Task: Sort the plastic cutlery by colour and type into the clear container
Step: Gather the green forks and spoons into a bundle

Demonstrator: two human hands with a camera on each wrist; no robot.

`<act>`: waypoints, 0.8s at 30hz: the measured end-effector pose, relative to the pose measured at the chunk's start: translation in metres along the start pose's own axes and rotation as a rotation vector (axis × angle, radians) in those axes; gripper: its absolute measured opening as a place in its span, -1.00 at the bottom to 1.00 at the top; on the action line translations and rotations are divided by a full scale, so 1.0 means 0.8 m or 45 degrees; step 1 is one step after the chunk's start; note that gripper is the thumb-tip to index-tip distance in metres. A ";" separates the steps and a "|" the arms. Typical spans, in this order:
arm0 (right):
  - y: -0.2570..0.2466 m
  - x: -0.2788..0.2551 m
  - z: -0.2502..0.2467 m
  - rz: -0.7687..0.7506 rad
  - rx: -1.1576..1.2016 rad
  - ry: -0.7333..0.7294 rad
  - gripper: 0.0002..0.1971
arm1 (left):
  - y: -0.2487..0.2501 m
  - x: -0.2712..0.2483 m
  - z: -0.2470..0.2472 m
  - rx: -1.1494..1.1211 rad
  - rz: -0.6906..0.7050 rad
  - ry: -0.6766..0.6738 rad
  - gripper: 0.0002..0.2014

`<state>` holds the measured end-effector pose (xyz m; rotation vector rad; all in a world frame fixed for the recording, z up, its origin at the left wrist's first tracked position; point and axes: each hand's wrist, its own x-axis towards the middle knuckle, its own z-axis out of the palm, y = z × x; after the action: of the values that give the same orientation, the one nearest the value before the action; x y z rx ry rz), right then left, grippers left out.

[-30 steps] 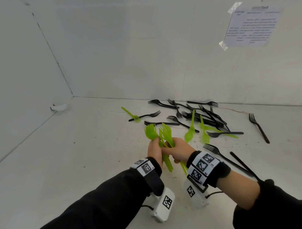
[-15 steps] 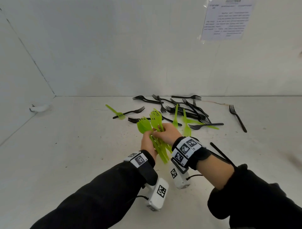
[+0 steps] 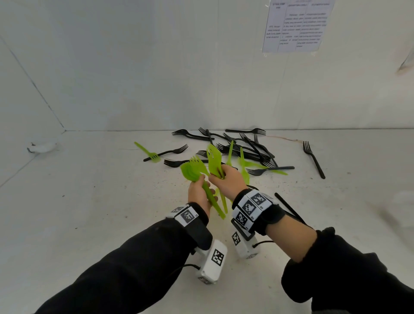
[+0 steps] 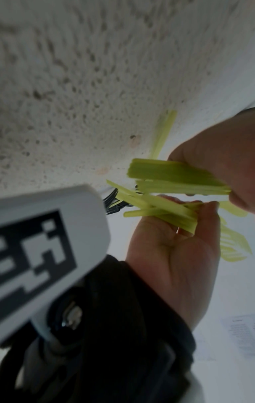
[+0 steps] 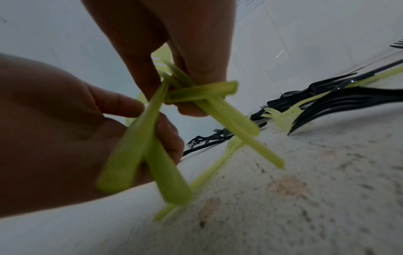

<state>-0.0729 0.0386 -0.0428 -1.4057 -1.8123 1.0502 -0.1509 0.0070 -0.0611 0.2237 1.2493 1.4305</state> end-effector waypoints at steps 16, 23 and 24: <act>-0.013 0.012 -0.006 -0.009 0.118 -0.134 -0.83 | 0.015 -0.006 0.017 -0.006 0.060 -0.012 -0.68; -0.007 0.009 -0.008 0.045 0.159 -0.173 -0.88 | 0.009 -0.005 0.012 0.005 0.037 -0.019 -0.69; -0.007 0.009 -0.009 0.062 0.170 -0.179 -0.89 | 0.007 -0.005 0.012 0.021 0.042 -0.023 -0.70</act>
<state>-0.0717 0.0463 -0.0343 -1.3309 -1.7768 1.2996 -0.1464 0.0106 -0.0508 0.2688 1.2478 1.4440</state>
